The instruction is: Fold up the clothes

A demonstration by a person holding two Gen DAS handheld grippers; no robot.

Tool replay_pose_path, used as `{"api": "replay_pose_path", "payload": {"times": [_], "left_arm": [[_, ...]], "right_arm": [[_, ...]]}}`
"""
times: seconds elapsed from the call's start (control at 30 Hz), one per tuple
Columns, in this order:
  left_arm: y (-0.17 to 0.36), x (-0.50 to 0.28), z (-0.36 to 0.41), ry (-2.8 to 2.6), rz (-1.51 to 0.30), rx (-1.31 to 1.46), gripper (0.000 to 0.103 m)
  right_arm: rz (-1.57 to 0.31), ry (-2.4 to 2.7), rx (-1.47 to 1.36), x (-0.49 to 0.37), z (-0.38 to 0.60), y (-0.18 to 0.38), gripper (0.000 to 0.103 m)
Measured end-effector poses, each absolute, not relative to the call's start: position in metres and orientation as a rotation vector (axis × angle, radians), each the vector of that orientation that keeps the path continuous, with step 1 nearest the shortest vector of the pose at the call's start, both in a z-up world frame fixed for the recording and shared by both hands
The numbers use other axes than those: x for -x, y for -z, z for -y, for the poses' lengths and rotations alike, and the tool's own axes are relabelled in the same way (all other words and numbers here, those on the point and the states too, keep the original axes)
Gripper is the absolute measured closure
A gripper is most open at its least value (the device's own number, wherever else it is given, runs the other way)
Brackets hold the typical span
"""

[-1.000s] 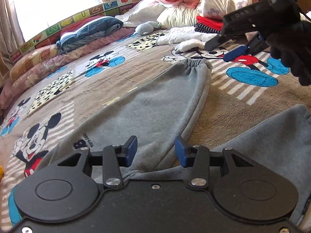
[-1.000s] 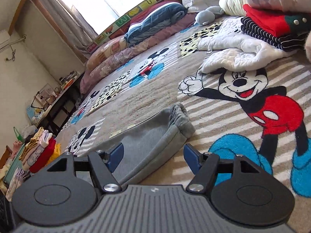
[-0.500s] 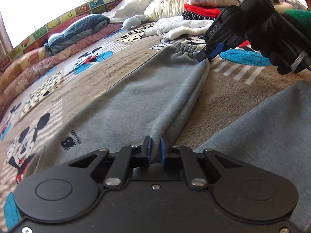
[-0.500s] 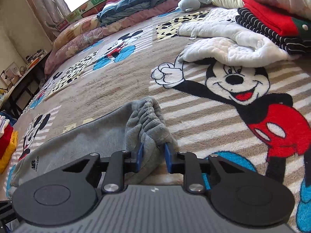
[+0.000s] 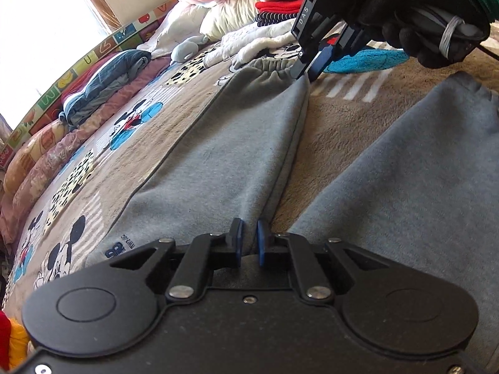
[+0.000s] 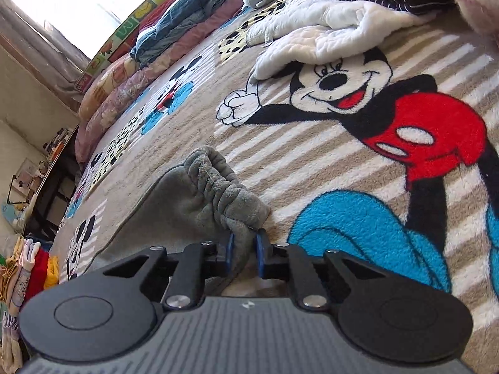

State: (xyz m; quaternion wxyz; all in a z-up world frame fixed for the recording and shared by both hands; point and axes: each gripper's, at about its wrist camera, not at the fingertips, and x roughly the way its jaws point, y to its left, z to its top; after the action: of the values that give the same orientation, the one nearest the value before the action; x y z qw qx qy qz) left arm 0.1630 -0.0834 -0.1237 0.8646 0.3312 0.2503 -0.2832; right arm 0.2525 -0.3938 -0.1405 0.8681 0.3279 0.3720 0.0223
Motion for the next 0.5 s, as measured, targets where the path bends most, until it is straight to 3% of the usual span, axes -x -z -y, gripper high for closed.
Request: {"api": "replay_pose_path", "payload": {"times": [0.1, 0.3, 0.5], "left_arm": [[0.12, -0.166, 0.078, 0.606, -0.538, -0.644, 0.095], [0.095, -0.182, 0.042, 0.651, -0.574, -0.366, 0.085], [0.08, -0.211, -0.029, 0.434, -0.621, -0.093, 0.085]], "right_arm": [[-0.758, 0.007, -0.629, -0.247, 0.392, 0.126, 0.068], [-0.651, 0.028, -0.426, -0.237, 0.371, 0.09, 0.068], [-0.664, -0.213, -0.16, -0.254, 0.301, 0.084, 0.071]]}}
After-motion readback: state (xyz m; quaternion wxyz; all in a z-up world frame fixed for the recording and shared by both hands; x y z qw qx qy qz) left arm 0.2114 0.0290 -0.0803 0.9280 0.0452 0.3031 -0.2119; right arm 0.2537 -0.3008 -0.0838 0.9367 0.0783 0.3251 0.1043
